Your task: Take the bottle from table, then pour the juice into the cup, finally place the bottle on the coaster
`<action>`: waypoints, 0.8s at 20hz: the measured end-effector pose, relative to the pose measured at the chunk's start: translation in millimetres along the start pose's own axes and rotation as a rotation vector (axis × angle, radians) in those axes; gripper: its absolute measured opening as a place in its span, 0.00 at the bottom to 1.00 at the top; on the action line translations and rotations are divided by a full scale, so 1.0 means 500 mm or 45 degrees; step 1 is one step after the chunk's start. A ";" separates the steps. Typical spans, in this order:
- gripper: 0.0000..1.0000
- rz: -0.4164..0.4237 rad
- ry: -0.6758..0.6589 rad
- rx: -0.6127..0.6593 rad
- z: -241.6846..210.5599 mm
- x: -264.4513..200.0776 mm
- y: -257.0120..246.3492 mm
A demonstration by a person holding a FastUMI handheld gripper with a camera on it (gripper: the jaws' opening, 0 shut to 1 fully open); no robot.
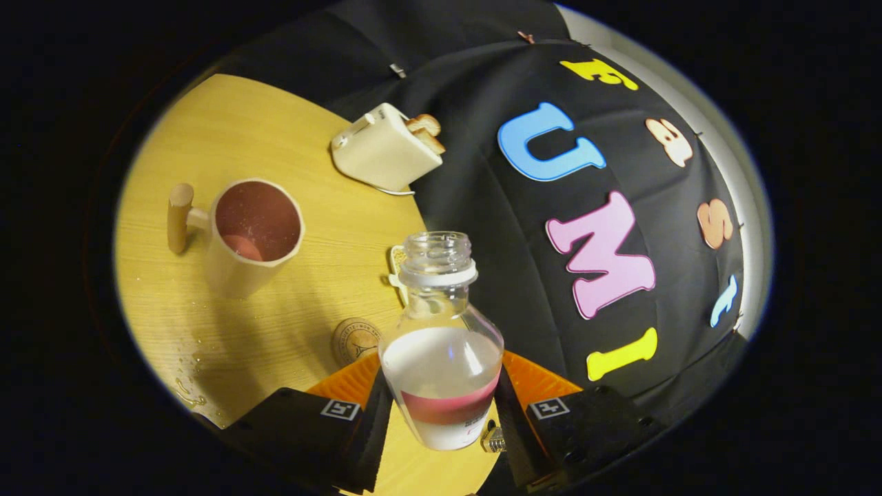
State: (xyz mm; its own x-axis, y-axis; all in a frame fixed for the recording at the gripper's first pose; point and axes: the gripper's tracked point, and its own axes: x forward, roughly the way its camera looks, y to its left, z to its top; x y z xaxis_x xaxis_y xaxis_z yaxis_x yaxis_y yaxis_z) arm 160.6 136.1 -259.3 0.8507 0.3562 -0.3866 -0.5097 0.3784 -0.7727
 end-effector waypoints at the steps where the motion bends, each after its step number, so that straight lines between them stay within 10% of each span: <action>1: 0.74 -0.003 -0.010 -0.040 0.012 0.001 0.002; 16: 0.74 0.110 -0.120 -0.649 0.090 0.046 0.083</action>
State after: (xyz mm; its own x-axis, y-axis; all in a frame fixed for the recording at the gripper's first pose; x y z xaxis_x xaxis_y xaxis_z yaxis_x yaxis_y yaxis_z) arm 152.9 198.6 -277.6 0.7809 0.4522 -0.4309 -0.4302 -0.1109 -0.8959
